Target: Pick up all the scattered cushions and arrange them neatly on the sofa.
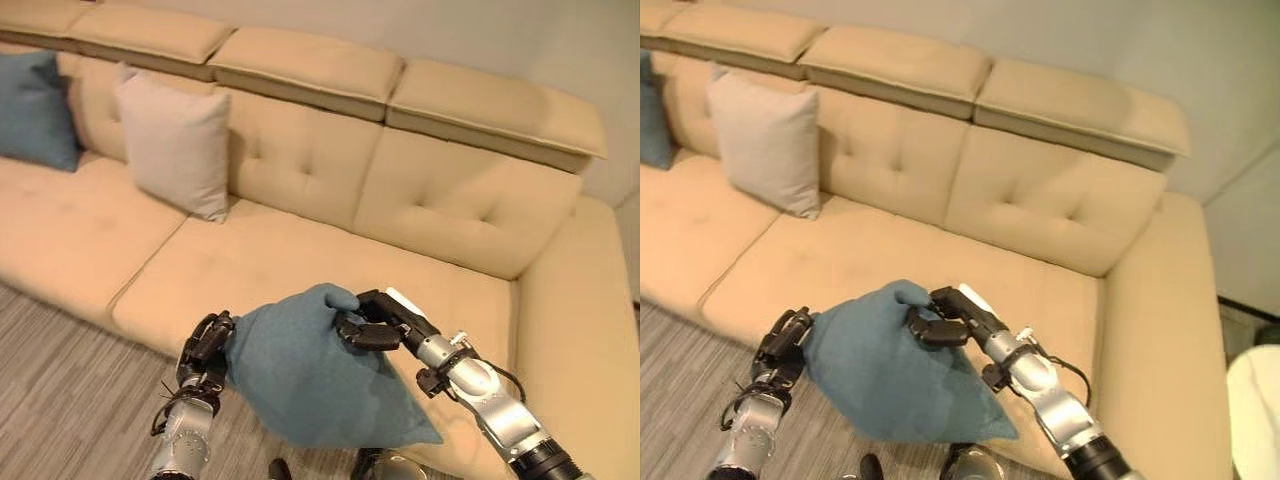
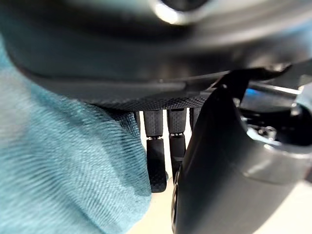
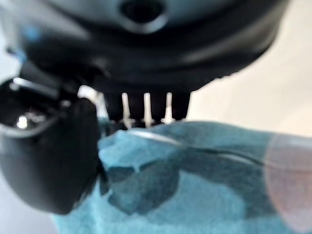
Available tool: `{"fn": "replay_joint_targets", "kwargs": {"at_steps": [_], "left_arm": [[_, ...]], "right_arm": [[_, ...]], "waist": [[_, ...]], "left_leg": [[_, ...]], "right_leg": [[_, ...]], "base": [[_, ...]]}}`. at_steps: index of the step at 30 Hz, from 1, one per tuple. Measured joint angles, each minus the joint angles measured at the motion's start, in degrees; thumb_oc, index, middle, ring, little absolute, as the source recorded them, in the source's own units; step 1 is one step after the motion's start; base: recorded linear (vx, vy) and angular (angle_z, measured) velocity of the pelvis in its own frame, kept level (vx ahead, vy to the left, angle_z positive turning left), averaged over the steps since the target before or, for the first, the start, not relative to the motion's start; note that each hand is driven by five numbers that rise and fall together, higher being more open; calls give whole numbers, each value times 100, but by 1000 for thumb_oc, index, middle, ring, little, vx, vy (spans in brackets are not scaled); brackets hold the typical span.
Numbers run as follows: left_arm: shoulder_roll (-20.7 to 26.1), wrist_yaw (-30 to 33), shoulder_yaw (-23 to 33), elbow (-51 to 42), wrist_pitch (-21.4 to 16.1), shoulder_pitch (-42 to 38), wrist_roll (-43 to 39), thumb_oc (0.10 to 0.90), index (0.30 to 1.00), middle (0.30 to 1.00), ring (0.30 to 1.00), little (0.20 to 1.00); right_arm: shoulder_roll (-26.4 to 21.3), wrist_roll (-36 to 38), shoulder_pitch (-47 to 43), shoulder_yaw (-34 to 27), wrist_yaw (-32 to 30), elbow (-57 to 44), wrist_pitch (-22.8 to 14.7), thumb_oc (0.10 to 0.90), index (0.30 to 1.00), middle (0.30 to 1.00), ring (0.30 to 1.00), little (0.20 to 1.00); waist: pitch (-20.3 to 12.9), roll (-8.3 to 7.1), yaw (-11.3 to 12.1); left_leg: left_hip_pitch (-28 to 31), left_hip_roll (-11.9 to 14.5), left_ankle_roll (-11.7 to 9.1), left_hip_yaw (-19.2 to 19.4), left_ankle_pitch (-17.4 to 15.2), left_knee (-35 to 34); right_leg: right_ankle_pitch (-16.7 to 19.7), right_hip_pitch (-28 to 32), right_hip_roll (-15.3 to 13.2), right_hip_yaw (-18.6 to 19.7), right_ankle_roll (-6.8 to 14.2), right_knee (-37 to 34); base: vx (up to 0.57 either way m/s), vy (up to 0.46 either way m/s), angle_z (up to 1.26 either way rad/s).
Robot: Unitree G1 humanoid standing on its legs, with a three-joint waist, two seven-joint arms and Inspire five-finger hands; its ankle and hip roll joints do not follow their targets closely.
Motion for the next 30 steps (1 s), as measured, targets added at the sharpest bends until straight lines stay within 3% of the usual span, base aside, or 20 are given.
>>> {"fn": "replay_joint_targets", "kwargs": {"at_steps": [2, 5, 6, 7, 8, 10, 11, 13, 16, 17, 19, 24, 30], "left_arm": [[-8, 0, -89, 14, 0, -30, 54, 400, 300, 300, 300, 300], [28, 10, -105, 77, 19, -38, 278, 400, 300, 300, 300, 300], [35, 16, -97, 77, 17, -37, 316, 400, 300, 300, 300, 300], [33, 20, -99, 76, 18, -34, 340, 400, 300, 300, 300, 300], [44, 21, -109, 71, 17, -32, 411, 400, 300, 300, 300, 300], [77, 21, -116, 27, 15, -32, 497, 400, 300, 300, 300, 300], [127, 21, -105, 26, 11, -33, 530, 400, 300, 300, 300, 300], [144, 22, -118, 27, 15, -29, 536, 400, 300, 300, 300, 300], [87, 22, -167, -12, 43, -15, 537, 400, 300, 300, 300, 300], [63, 23, -235, -40, 43, -40, 536, 400, 300, 300, 300, 300], [28, 23, -332, -155, 58, 11, 538, 400, 300, 300, 300, 300], [122, 23, -346, -207, 105, 126, 569, 400, 300, 300, 300, 300], [345, 22, -354, -449, 107, 164, 761, 400, 300, 300, 300, 300]], "right_arm": [[-59, 8, 50, -73, -42, 8, 3, 400, 300, 300, 300, 300], [-95, 25, 22, -71, -46, -3, 4, 400, 300, 300, 300, 300], [-119, 28, -7, -51, -51, -4, 4, 400, 300, 300, 300, 300], [-142, 28, -11, -40, -53, -5, 5, 400, 300, 300, 300, 300], [-251, 28, -32, 8, -56, -14, 7, 400, 300, 300, 300, 300], [-353, 27, -116, 61, -53, 9, 7, 400, 300, 300, 300, 300], [-382, 26, -221, 104, -50, 120, 9, 400, 300, 300, 300, 300], [-361, 26, -229, 111, -45, 189, 13, 400, 300, 300, 300, 300], [-477, 30, -101, 32, -45, 184, 13, 400, 300, 300, 300, 300], [-475, 30, -80, -71, -54, 201, 19, 400, 300, 300, 300, 300], [-479, 30, -42, -211, -75, 181, 27, 400, 300, 300, 300, 300], [-281, 30, -61, -372, -144, 166, 28, 400, 300, 300, 300, 300], [-230, 30, -271, -400, -204, 161, 28, 400, 300, 300, 300, 300]], "waist": [[-1, -2, -82], [-4, -10, -15], [-2, 19, 111], [-11, 44, 145], [-31, 77, 229], [-40, 137, 269], [-37, 157, 262], [-19, 189, 242], [-47, 461, 36], [-40, 522, -52], [-37, 498, -63], [-9, 454, 117], [98, 329, 244]], "left_leg": [[-18, 91, -20, -5, -8, 256], [-450, 362, -357, -135, -265, 1715], [-790, 509, -455, -344, -296, 2622], [-957, 552, -557, -522, -375, 2917], [-1060, 474, -715, -890, -506, 2817], [-1093, 395, -766, -1517, -478, 1565], [-1241, 406, -883, -1753, -384, 1267], [-1440, 397, -817, -1908, -231, 1113], [-1312, 309, -595, -2060, 499, 434], [-1262, 318, -645, -2031, 593, 265], [-1120, 162, -529, -1985, 751, -131], [-981, -151, -398, -1869, 671, -167], [-935, -206, -301, -1785, 601, -167]], "right_leg": [[-16, 149, 137, 51, -23, -183], [53, 440, 280, 335, -170, -591], [108, 521, 368, 515, -301, -707], [62, 558, 412, 624, -383, -763], [118, 587, 450, 727, -415, -852], [138, 556, 589, 1058, -393, -954], [142, 564, 693, 1199, -374, -1046], [208, 616, 745, 1300, -380, -1101], [209, 833, 939, 1368, -260, -1333], [184, 840, 949, 1371, -168, -1358], [173, 787, 792, 1412, -48, -1358], [126, 867, 457, 1499, 154, -1358], [104, 863, 398, 1570, 252, -1347]], "base": [[87, -228, -17], [22, -123, -53], [-21, 33, -65], [73, 159, -83], [130, 166, -65], [101, 123, -75], [69, 64, -73], [146, 197, -61], [113, 182, -30], [72, 140, 2], [51, 134, 6], [8, 127, -5], [-142, 126, -4]]}}
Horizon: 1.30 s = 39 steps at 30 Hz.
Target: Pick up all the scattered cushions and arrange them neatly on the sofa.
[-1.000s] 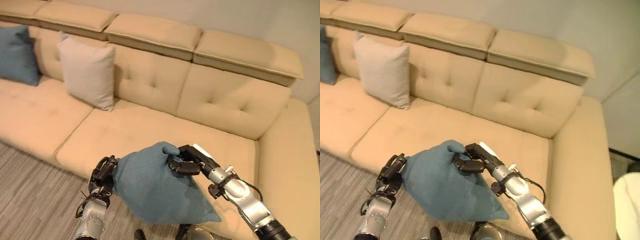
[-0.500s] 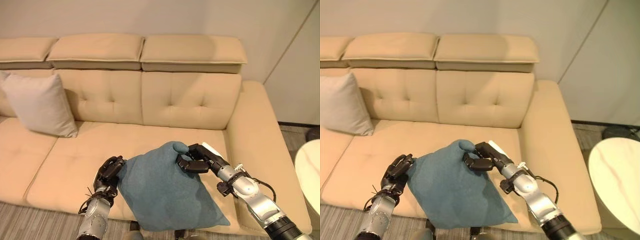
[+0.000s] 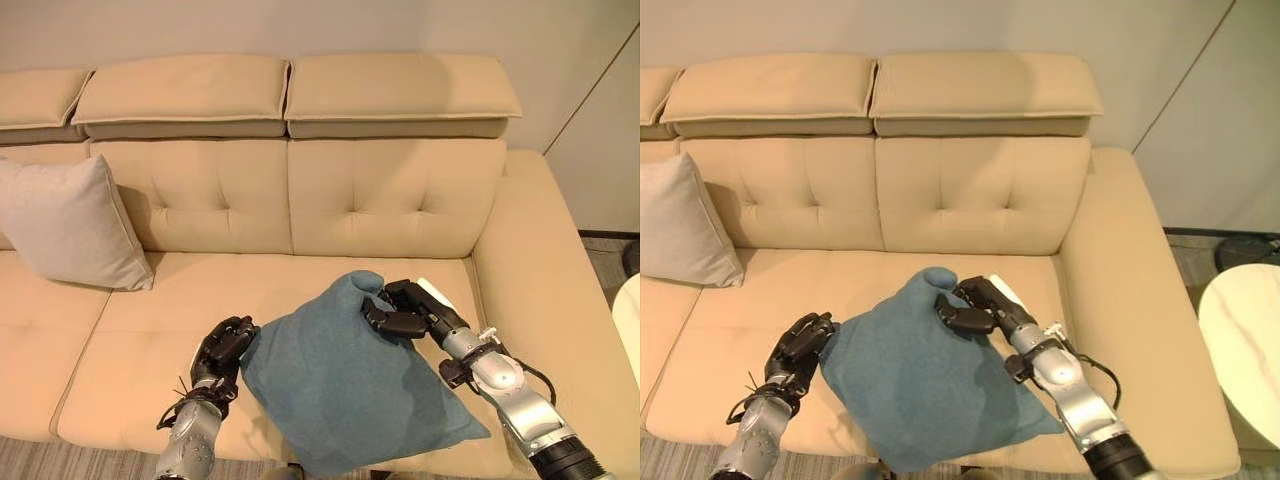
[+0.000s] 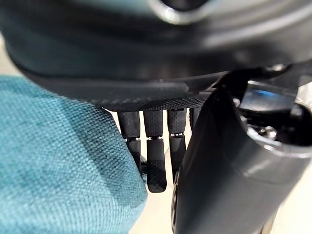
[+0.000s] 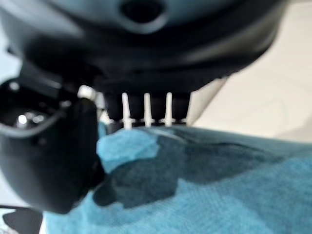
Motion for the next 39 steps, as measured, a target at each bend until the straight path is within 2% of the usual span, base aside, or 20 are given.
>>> {"fn": "replay_joint_targets", "kwargs": {"at_steps": [2, 5, 7, 8, 9, 11, 13, 15, 19, 22, 28, 29, 30, 31, 32, 33, 35, 37, 38, 39], "left_arm": [[169, 10, -93, -9, -1, -203, 55, 400, 300, 300, 300, 300], [725, 78, -525, -12, 11, -1020, 347, 400, 300, 300, 300, 300], [1179, 179, -914, 37, 34, -2025, 520, 400, 300, 300, 300, 300], [1473, 348, -1324, 58, 34, -2847, 634, 400, 300, 300, 300, 300], [1612, 361, -1455, 48, -11, -3517, 662, 400, 300, 300, 300, 300], [1994, 481, -1763, -6, -151, -4869, 665, 400, 300, 300, 300, 300], [2090, 630, -1905, -49, -416, -5859, 663, 400, 300, 300, 300, 300], [2243, 769, -2176, -162, -757, -6727, 662, 400, 300, 300, 300, 300], [2470, 1123, -2761, -120, -1105, -8157, 891, 400, 300, 300, 300, 300], [2543, 1456, -2859, -78, -1170, -8639, 1115, 400, 300, 300, 300, 300], [2621, 2349, -2752, -96, -1496, -8744, 1747, 400, 300, 300, 300, 300], [2620, 2401, -2719, -96, -1508, -8752, 1747, 400, 300, 300, 300, 300], [2633, 2519, -2652, -100, -1520, -8772, 1751, 400, 300, 300, 300, 300], [2658, 2649, -2624, -85, -1545, -8875, 1751, 400, 300, 300, 300, 300], [2663, 2717, -2630, -45, -1544, -8988, 1752, 400, 300, 300, 300, 300], [2720, 2740, -2581, -85, -1567, -9174, 1782, 400, 300, 300, 300, 300], [2785, 2790, -2519, -141, -1569, -9239, 1899, 400, 300, 300, 300, 300], [2802, 2854, -2500, -183, -1620, -9207, 2016, 400, 300, 300, 300, 300], [2904, 2887, -2455, -314, -1698, -9266, 2030, 400, 300, 300, 300, 300], [3031, 2895, -2451, -413, -1727, -9418, 2087, 400, 300, 300, 300, 300]], "right_arm": [[-73, -11, -338, 43, -85, 62, -1, 400, 300, 300, 300, 300], [-284, -29, -988, 47, -344, 277, -5, 400, 300, 300, 300, 300], [-469, -33, -1672, 16, -661, 654, -10, 400, 300, 300, 300, 300], [-732, -19, -2264, 75, -873, 996, -9, 400, 300, 300, 300, 300], [-877, -14, -2853, 96, -1068, 1290, -9, 400, 300, 300, 300, 300], [-1132, 42, -4271, 616, -1393, 1914, -15, 400, 300, 300, 300, 300], [-1146, 132, -5050, 864, -1612, 2262, -90, 400, 300, 300, 300, 300], [-1045, 501, -5544, 1171, -1838, 2543, -236, 400, 300, 300, 300, 300], [-998, 711, -6169, 1323, -2233, 2768, -390, 400, 300, 300, 300, 300], [-1013, 655, -6534, 1323, -2613, 2801, -409, 400, 300, 300, 300, 300], [-1205, -26, -6747, 1324, -3327, 2784, -460, 400, 300, 300, 300, 300], [-1259, -52, -6779, 1324, -3375, 2786, -460, 400, 300, 300, 300, 300], [-1300, -125, -6794, 1256, -3483, 2782, -491, 400, 300, 300, 300, 300], [-1351, -194, -6849, 1201, -3613, 2780, -523, 400, 300, 300, 300, 300], [-1393, -225, -6864, 1145, -3686, 2782, -540, 400, 300, 300, 300, 300], [-1447, -240, -6942, 993, -3828, 2798, -545, 400, 300, 300, 300, 300], [-1434, -237, -6928, 948, -4016, 2888, -544, 400, 300, 300, 300, 300], [-1433, -217, -6869, 921, -4177, 3009, -530, 400, 300, 300, 300, 300], [-1404, -216, -6878, 778, -4230, 2929, -536, 400, 300, 300, 300, 300], [-1398, -205, -6936, 732, -4272, 2894, -542, 400, 300, 300, 300, 300]], "waist": [[47, -7, 10], [362, 3, -51], [631, 39, -32], [764, 105, -46], [949, 195, 17], [1182, 334, 115], [1315, 401, 220], [1435, 413, 231], [1535, 481, 164], [1557, 513, 148], [1614, 624, 142], [1636, 671, 142], [1644, 716, 129], [1644, 715, 56], [1644, 715, -27], [1681, 758, 16], [1764, 729, 20], [1760, 694, -58], [1751, 706, 10], [1774, 712, 3]], "left_leg": [[-188, 24, 9, 81, 7, 0], [-616, 8, 75, 45, 105, 159], [-1116, -7, 66, -105, 218, 364], [-1560, -22, 10, -279, 299, 518], [-1802, -5, 30, -296, 431, 488], [-2297, 26, -52, -333, 482, 421], [-2524, 38, -185, -290, 653, 284], [-2620, 30, -24, -297, 823, 157], [-2965, -61, 87, -401, 989, 79], [-3187, -95, 83, -440, 996, 72], [-3380, -94, 126, -591, 1028, 71], [-3389, -93, 178, -617, 1066, 70], [-3433, -100, 278, -691, 1141, 69], [-3485, -207, 275, -718, 1140, 68], [-3512, -340, 273, -717, 1139, 68], [-3567, -347, 258, -690, 1151, 65], [-3548, -346, 167, -630, 1210, 180], [-3933, -500, 113, -568, 972, 687], [-3675, -382, 183, -571, 1373, 306], [-3446, -261, 159, -585, 1437, 3]], "right_leg": [[28, -271, 0, 91, 26, 84], [43, -760, -50, 97, 102, 442], [3, -1203, -24, 72, 137, 693], [-6, -1565, -46, 65, 141, 798], [55, -1849, -31, 35, 108, 904], [152, -2452, -31, 34, 67, 1058], [270, -2749, -35, 47, 36, 1075], [282, -2893, -31, 16, 37, 1082], [254, -3167, -91, -79, 70, 1076], [236, -3344, -122, -89, 83, 1049], [177, -3516, -129, -74, 158, 1165], [115, -3658, -155, -54, 171, 1443], [-260, -4041, -208, 84, 276, 1801], [-91, -4059, -230, 214, 274, 1051], [409, -3917, -307, 243, 264, 632], [922, -3828, -297, 223, 77, 309], [931, -3715, -293, 217, 66, 274], [951, -3585, -401, 217, 42, 281], [949, -3589, -306, 243, 44, 281], [946, -3574, -202, 265, 41, 280]], "base": [[-307, 51, -23], [-360, -31, 2], [-435, -79, 34], [-248, -70, 39], [-268, -96, 30], [-125, -68, 0], [-72, -41, -4], [-84, -20, 5], [-28, -17, 20], [28, -2, 13], [50, -12, 13], [24, -4, 15], [0, 12, 25], [15, 7, 47], [0, 20, 59], [18, 12, 41], [5, 16, 19], [22, 11, 19], [19, 5, -25], [29, -1, -36]]}}
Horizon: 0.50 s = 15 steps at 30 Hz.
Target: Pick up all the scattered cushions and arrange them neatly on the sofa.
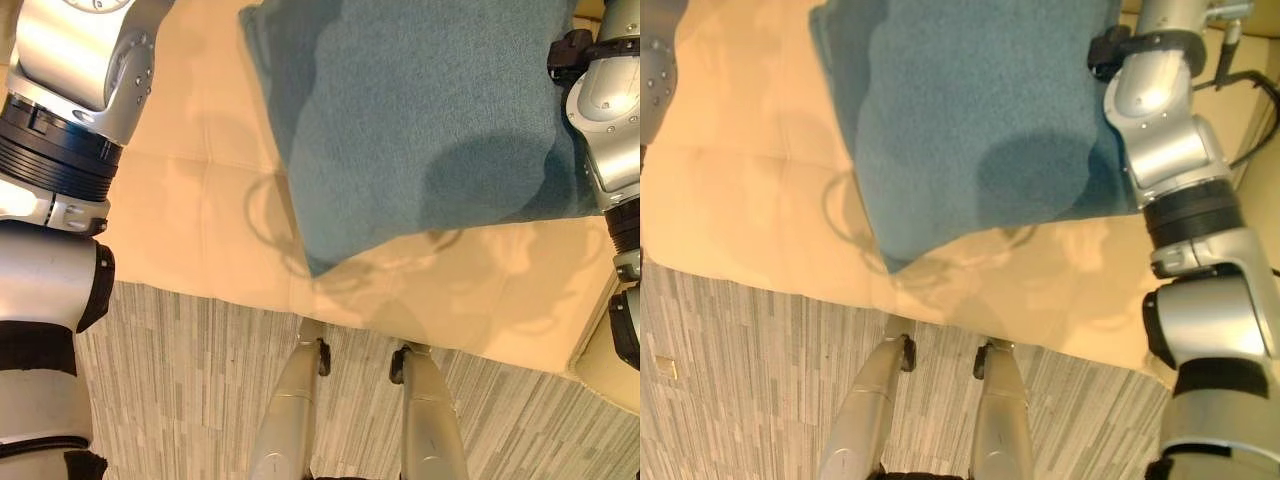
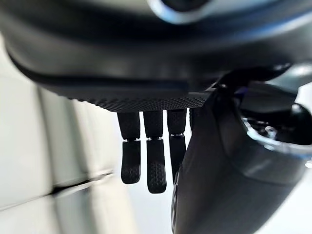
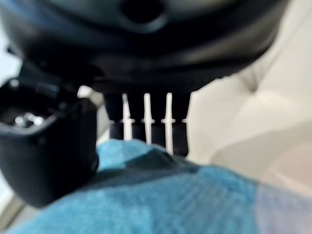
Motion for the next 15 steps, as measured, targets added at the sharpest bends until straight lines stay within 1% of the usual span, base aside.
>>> {"fn": "replay_joint_targets", "kwargs": {"at_steps": [1, 2, 3, 4, 5, 6, 7, 9, 10, 11, 12, 13, 14, 15], "left_arm": [[-32, 8, 9, -93, -38, -56, 87, 400, 300, 300, 300, 300], [-41, -5, -8, -209, -52, 63, 155, 400, 300, 300, 300, 300], [-39, -7, -9, -228, -77, 93, 171, 400, 300, 300, 300, 300], [-29, -8, 26, -280, -105, 81, 170, 505, 458, 458, 458, 458], [-14, -19, 111, -383, -139, 28, 160, 585, 578, 578, 578, 578], [-14, -55, 205, -525, -178, 29, 154, 800, 900, 900, 900, 900], [-30, -146, 194, -583, -171, 166, 142, 800, 900, 900, 900, 900], [-18, -324, 212, -620, -163, 660, 94, 800, 900, 900, 900, 900], [26, -340, 219, -613, -159, 741, 79, 800, 900, 900, 900, 900], [38, -347, 225, -600, -151, 744, 67, 800, 900, 900, 900, 900], [53, -382, 226, -591, -120, 740, 22, 800, 900, 900, 900, 900], [52, -399, 223, -583, -96, 742, -2, 800, 900, 900, 900, 900], [28, -457, 202, -563, 16, 809, -30, 800, 900, 900, 900, 900], [53, -455, 230, -545, 99, 1094, -77, 800, 900, 900, 900, 900]], "right_arm": [[-12, 35, 34, -98, -7, 18, 1, 400, 300, 300, 300, 300], [-13, 74, 124, -144, -6, 37, 0, 400, 300, 300, 300, 300], [-13, 71, 146, -144, -5, 32, -4, 400, 300, 300, 300, 300], [-22, 71, 147, -145, 2, 4, -59, 400, 300, 300, 300, 300], [-67, 73, 105, -173, 14, -97, -87, 400, 300, 300, 300, 300], [-64, 88, 95, -204, 26, -203, -92, 400, 300, 300, 300, 300], [-65, 151, 180, -158, 142, -192, -86, 400, 300, 300, 300, 300], [-63, 194, 404, -146, 273, -205, -90, 400, 300, 300, 300, 300], [-62, 196, 404, -192, 275, -214, -115, 400, 300, 300, 300, 300], [-62, 195, 402, -233, 277, -218, -134, 400, 300, 300, 300, 300], [-58, 212, 397, -287, 280, -217, -138, 400, 300, 300, 300, 300], [-56, 232, 406, -306, 282, -209, -137, 400, 300, 300, 300, 300], [-57, 265, 481, -369, 282, -189, -131, 400, 300, 300, 300, 300], [-56, 270, 612, -463, 279, -192, -131, 400, 300, 300, 300, 300]], "waist": [[9, -13, -54], [0, -13, -58], [-8, -8, -53], [-151, -46, -72], [-197, -47, -75], [-120, -41, -60], [-71, -48, -73], [-102, -38, -74], [-106, -33, -59], [-106, -33, -39], [-105, -30, 0], [-97, -25, -3], [-92, -33, -27], [-92, -32, 0]], "left_leg": [[53, -5, -1, 1, -1, -1], [160, -7, 1, -8, -1, -1], [203, -9, 1, -10, -1, 0], [98, -86, -4, 10, -9, -2], [9, -112, -5, 10, -12, -3], [10, -73, -4, 14, -10, -1], [97, -53, -4, 19, -10, -2], [229, -44, -11, 20, -19, -5], [209, -9, -57, 19, -60, -5], [189, 36, -84, 19, -137, -4], [176, 143, -88, 20, -323, -3], [174, 177, -108, 20, -385, -2], [175, 177, -104, 13, -394, -3], [241, 143, -101, 50, -406, -4]], "right_leg": [[-4, 39, -11, -6, 1, 58], [-75, 2, -44, 11, 73, 289], [-224, -79, -66, 22, 155, 377], [-229, -7, -105, -5, 138, 215], [-178, 6, -100, -28, 55, 35], [-114, 13, -78, -29, 25, 12], [-108, 99, -57, -35, 19, 31], [-110, 221, -45, -33, 19, 33], [-111, 185, -10, -28, 19, 35], [-110, 144, 24, -25, 18, 38], [-47, 95, 128, 0, -5, 36], [-32, 92, 164, 7, -10, 29], [-19, 99, 165, 0, -6, 40], [-24, 114, 126, 84, 0, 79]], "base": [[28, 0, -22], [19, -1, -9], [18, -6, -6], [11, -7, 6], [23, -17, 5], [0, 0, 0], [14, -13, -4], [6, -6, -3], [13, -17, -11], [15, -14, -25], [20, -11, -24], [13, -7, -17], [20, -6, -8], [22, -9, -7]]}}
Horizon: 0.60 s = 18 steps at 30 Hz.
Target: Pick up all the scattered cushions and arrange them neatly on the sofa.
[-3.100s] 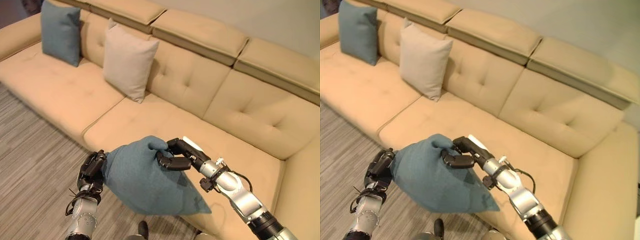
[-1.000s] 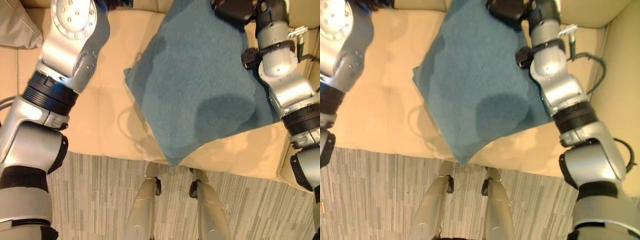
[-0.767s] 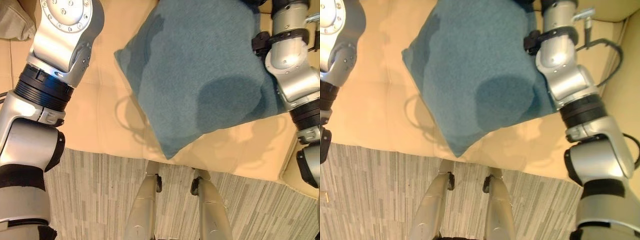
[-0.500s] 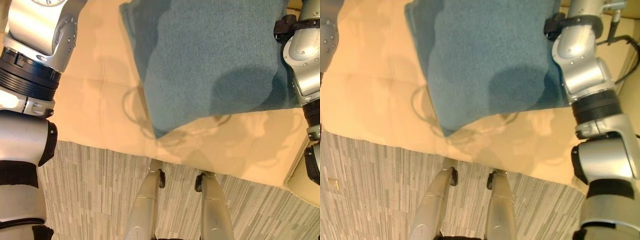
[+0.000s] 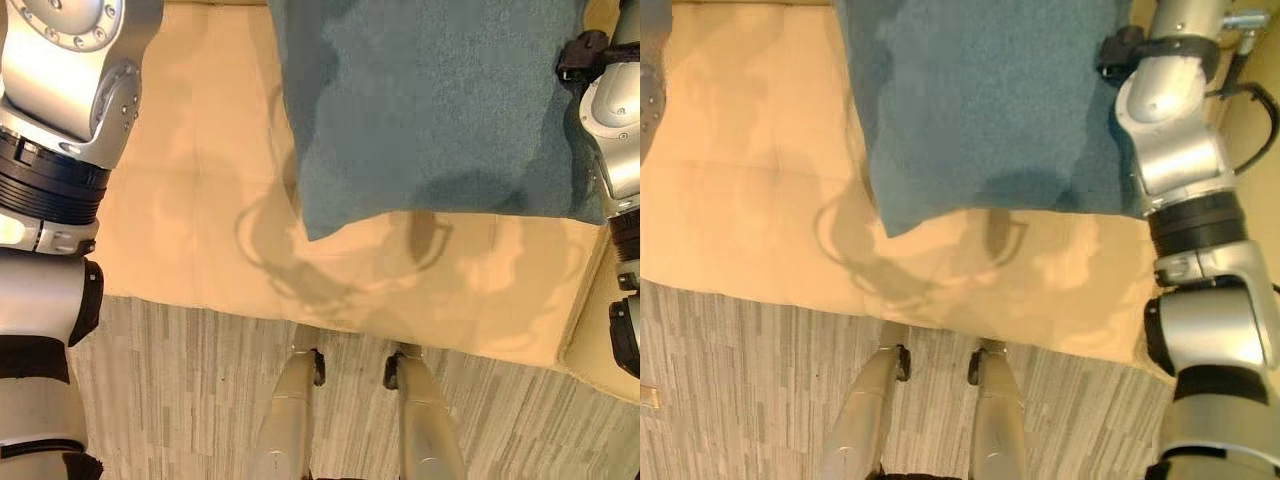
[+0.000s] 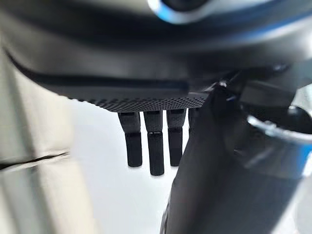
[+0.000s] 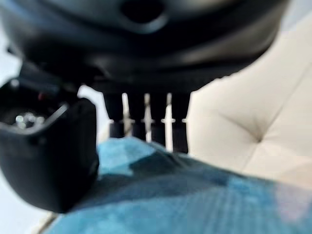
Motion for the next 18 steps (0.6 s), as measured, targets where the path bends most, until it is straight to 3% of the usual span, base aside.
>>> {"fn": "replay_joint_targets", "kwargs": {"at_steps": [7, 10, 12, 14, 15, 18], "left_arm": [[94, 11, 454, -71, 123, 583, 4, 800, 900, 900, 900, 900], [120, 24, 841, -120, 134, 1033, -45, 800, 900, 900, 900, 900], [143, -209, 1270, -358, 111, 1718, -344, 800, 900, 900, 900, 900], [143, -310, 1341, -255, 141, 2085, -676, 800, 900, 900, 900, 900], [145, -379, 1353, -121, 158, 2268, -890, 800, 900, 900, 900, 900], [141, -495, 1367, 168, 229, 2376, -1256, 800, 900, 900, 900, 900]], "right_arm": [[22, -15, 690, -700, -14, -176, -9, 400, 300, 300, 300, 300], [27, 10, 1164, -1011, -20, -273, 4, 400, 300, 300, 300, 300], [284, 201, 1645, -1422, 32, -510, -24, 400, 300, 300, 300, 300], [400, 417, 1976, -1518, 108, -501, -32, 400, 300, 300, 300, 300], [413, 507, 2200, -1548, 123, -490, -30, 800, 900, 900, 900, 900], [510, 761, 2316, -1646, 232, -410, -22, 800, 900, 900, 900, 900]], "waist": [[0, 0, 11], [1, -2, 9], [5, -8, -9], [12, -19, -14], [10, -23, -27], [10, -24, -56]], "left_leg": [[0, -47, 33, 19, -30, 0], [29, -56, 35, 52, -30, 1], [106, -52, 35, 97, -30, 1], [226, -47, 36, 117, -29, 0], [276, -42, 36, 118, -30, 0], [273, 1, 52, 121, -83, -1]], "right_leg": [[-12, -15, -45, 34, 28, 26], [-13, 8, -55, 38, 29, 25], [-13, 73, -57, 53, 29, 23], [-14, 196, -55, 49, 30, 3], [-16, 265, -48, 48, 32, -31], [-15, 259, -7, 53, 33, -63]], "base": [[12, -7, 0], [0, 0, 0], [12, -11, -5], [-1, -10, -3], [0, 0, 0], [-9, -8, -4]]}}
